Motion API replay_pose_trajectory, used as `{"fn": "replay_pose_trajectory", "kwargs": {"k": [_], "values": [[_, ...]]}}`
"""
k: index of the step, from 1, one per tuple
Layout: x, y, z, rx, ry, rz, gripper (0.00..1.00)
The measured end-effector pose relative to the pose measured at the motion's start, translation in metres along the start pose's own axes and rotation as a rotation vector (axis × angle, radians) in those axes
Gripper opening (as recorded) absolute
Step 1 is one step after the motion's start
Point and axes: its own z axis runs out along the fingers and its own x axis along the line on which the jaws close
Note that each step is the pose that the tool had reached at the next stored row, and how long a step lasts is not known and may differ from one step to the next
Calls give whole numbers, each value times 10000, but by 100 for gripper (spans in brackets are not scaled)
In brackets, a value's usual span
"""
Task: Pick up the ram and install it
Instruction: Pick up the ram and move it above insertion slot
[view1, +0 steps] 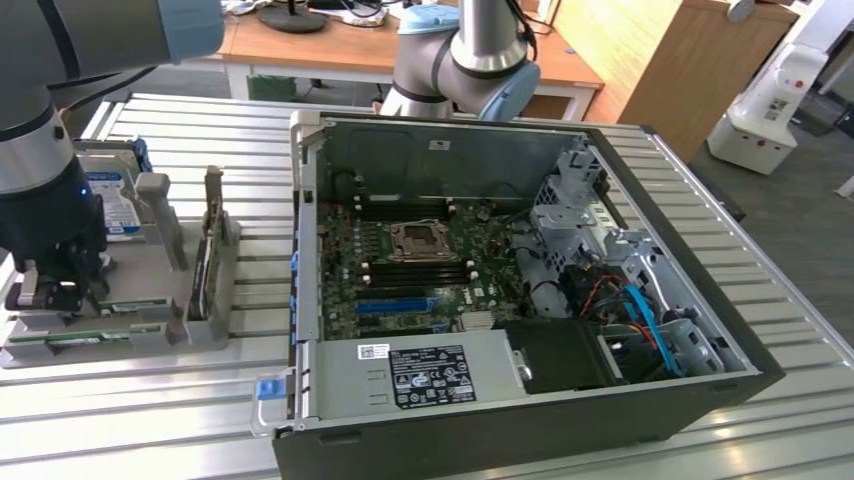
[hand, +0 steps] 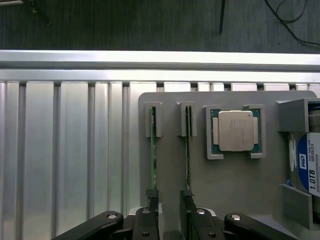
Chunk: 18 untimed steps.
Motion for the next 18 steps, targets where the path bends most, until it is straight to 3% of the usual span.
{"fn": "replay_pose_trajectory", "kwargs": {"k": [12, 18], "values": [[48, 0, 1, 0, -1, 1, 31], [50, -4, 60, 7, 0, 0, 31]]}}
